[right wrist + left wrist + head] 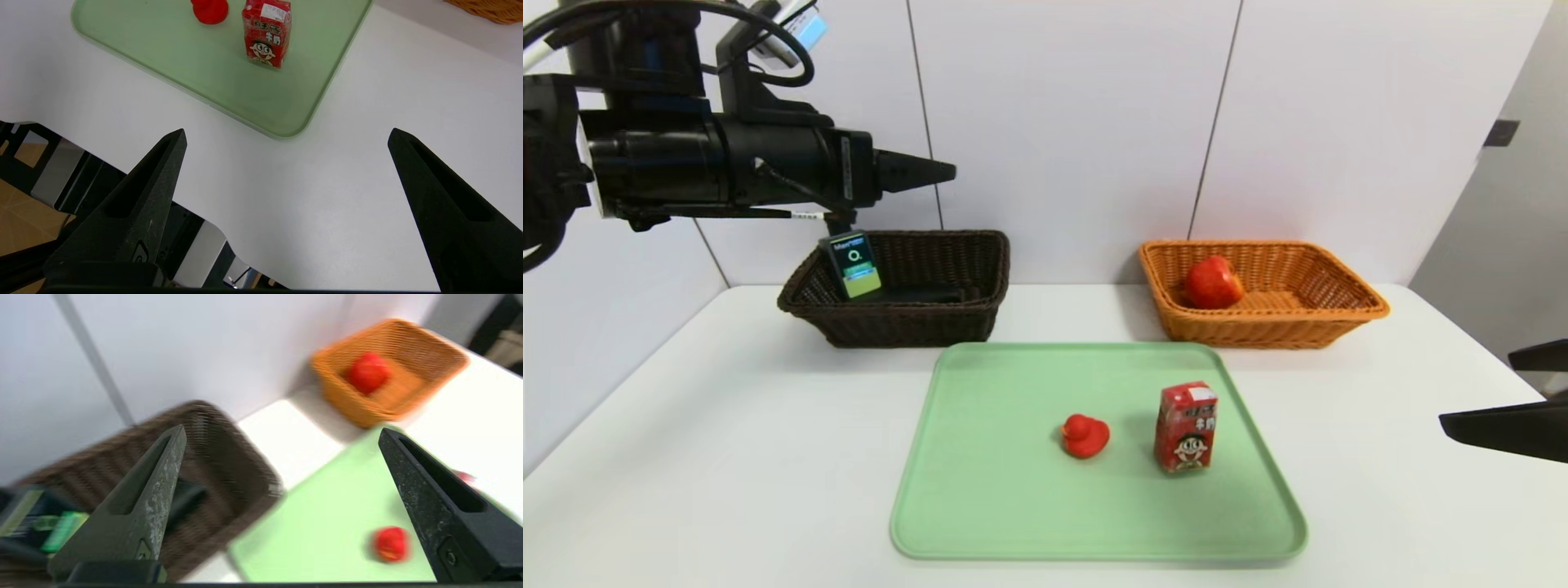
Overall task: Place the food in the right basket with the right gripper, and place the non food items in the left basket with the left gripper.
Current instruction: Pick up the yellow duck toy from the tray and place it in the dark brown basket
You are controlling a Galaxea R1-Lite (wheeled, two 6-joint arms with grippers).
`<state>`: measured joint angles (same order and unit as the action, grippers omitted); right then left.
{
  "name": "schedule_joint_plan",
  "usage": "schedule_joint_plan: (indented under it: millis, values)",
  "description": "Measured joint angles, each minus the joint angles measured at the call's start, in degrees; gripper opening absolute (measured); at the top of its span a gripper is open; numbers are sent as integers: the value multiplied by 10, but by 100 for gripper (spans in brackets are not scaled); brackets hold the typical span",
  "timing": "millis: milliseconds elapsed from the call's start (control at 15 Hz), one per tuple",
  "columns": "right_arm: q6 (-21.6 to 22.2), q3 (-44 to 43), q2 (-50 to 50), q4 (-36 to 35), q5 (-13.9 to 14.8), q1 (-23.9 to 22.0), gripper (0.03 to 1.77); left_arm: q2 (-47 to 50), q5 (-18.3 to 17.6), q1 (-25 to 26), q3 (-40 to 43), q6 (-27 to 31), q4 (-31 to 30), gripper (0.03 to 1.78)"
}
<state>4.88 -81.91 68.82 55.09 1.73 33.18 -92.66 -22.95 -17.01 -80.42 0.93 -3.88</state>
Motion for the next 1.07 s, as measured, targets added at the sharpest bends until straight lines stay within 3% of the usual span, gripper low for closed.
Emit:
schedule_joint_plan:
  millis: [333,800,933,1067]
  values:
    - [2,1,-1,-12,-1,0,170,40,5,-103,63,-62,6,168]
    - [3,1,-1,-13,-1,0,170,30,20,-199,155,-60,7,169]
    - [3,3,-1,-13,-1,0,170,9,35,-215,159,-45,11,169]
    - [3,9,-2,-13,-1,0,170,-13,36,-223,160,19,25,169]
